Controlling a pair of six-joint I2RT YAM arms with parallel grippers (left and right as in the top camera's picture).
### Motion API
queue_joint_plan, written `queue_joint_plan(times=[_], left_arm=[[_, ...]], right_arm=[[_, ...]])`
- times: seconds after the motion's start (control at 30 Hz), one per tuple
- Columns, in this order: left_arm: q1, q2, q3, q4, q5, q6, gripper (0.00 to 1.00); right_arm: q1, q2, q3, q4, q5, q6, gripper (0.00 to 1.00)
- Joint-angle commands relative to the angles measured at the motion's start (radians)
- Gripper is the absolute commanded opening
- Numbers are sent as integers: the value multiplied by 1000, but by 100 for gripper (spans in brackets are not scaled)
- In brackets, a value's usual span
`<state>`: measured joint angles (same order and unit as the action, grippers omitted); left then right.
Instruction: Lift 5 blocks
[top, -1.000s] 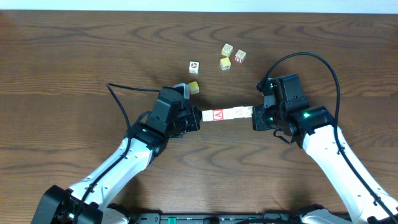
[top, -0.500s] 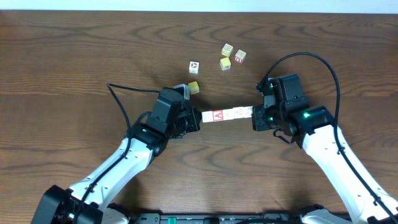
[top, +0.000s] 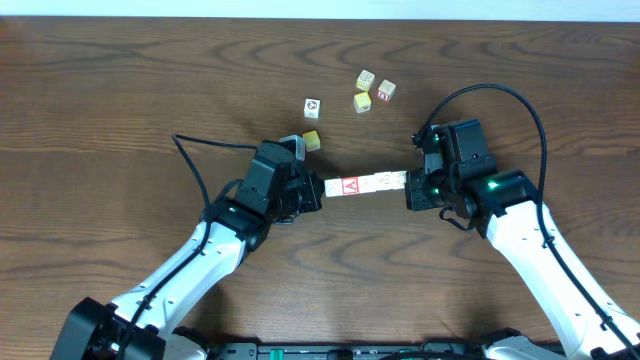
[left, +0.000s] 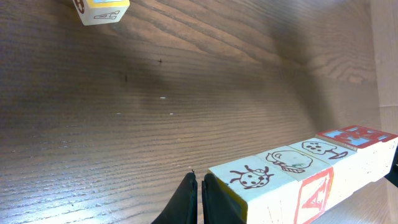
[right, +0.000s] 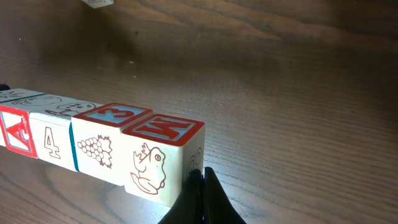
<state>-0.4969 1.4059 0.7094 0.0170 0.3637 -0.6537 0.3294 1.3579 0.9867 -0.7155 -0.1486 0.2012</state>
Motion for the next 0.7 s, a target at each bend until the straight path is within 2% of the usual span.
queue_joint_plan(times=[0.0,0.67], left_arm=[[-28,-22,62,21,146,13,7],[-28,-52,62,21,153,14,7]], right_arm=[[34,-12,28,10,-193,0,1],[34,-12,29,-9,-193,-23,1]])
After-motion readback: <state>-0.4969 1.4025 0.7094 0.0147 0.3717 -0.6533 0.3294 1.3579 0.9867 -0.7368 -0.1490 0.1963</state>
